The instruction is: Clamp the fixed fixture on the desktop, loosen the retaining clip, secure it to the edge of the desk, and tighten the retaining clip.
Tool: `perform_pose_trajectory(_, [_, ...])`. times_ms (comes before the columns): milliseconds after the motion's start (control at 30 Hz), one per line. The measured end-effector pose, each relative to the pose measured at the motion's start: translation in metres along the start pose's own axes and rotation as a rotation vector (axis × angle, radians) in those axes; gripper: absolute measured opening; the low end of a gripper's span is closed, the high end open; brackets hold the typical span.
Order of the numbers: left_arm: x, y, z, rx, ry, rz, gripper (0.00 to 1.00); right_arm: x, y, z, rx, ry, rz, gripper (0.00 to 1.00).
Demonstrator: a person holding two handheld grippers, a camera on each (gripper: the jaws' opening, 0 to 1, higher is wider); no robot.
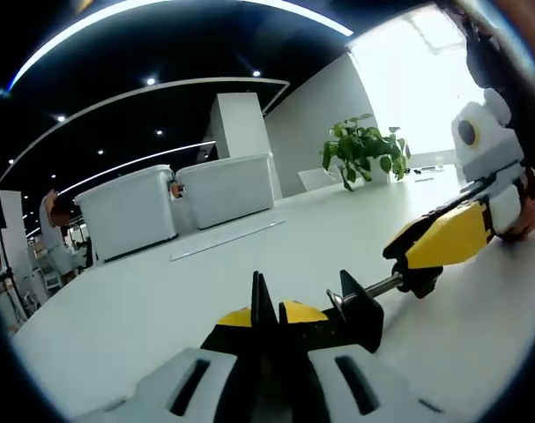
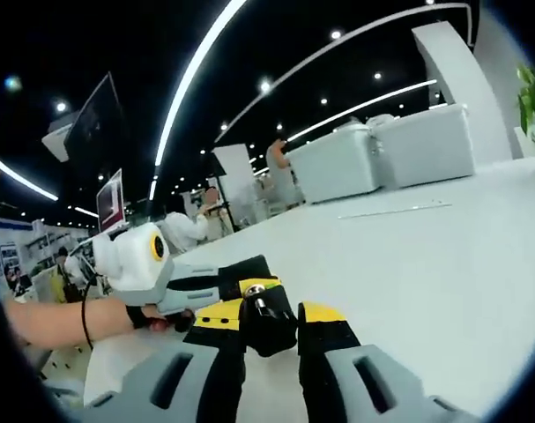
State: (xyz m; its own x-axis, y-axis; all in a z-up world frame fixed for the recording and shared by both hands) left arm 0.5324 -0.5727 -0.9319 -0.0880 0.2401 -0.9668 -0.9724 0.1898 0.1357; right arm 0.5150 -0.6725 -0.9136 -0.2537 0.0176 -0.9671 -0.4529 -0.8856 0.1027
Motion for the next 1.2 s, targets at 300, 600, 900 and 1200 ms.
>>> perform_pose_trajectory(300, [0.000,0.001,0.000,-0.002,0.011,0.004,0.07,-0.003,0.000,0.014,0.061,0.537,-0.010,0.21])
perform_pose_trajectory(600, [0.001,0.001,0.000,-0.002,0.010,0.004,0.07,0.002,-0.003,0.025,0.150,1.052,0.019,0.21])
perform_pose_trajectory(900, [0.000,0.001,0.000,-0.001,0.008,0.003,0.07,0.000,0.000,0.022,0.099,0.743,0.015,0.23])
perform_pose_trajectory(1200, [0.000,0.001,0.000,-0.001,0.007,0.003,0.07,-0.008,0.005,-0.003,0.034,0.004,-0.034,0.25])
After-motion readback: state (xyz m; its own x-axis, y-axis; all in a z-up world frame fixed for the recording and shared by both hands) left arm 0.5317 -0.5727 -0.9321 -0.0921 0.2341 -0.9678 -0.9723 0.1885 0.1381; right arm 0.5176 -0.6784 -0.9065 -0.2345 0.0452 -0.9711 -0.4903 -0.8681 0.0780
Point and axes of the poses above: the point that each gripper's makers call its tool centre point, and the gripper's own axes: y roughly backward along the fingers, z roughly to its left, x roughly out of its underside, the point moved 2 cm from there along y, roughly backward along the fingers
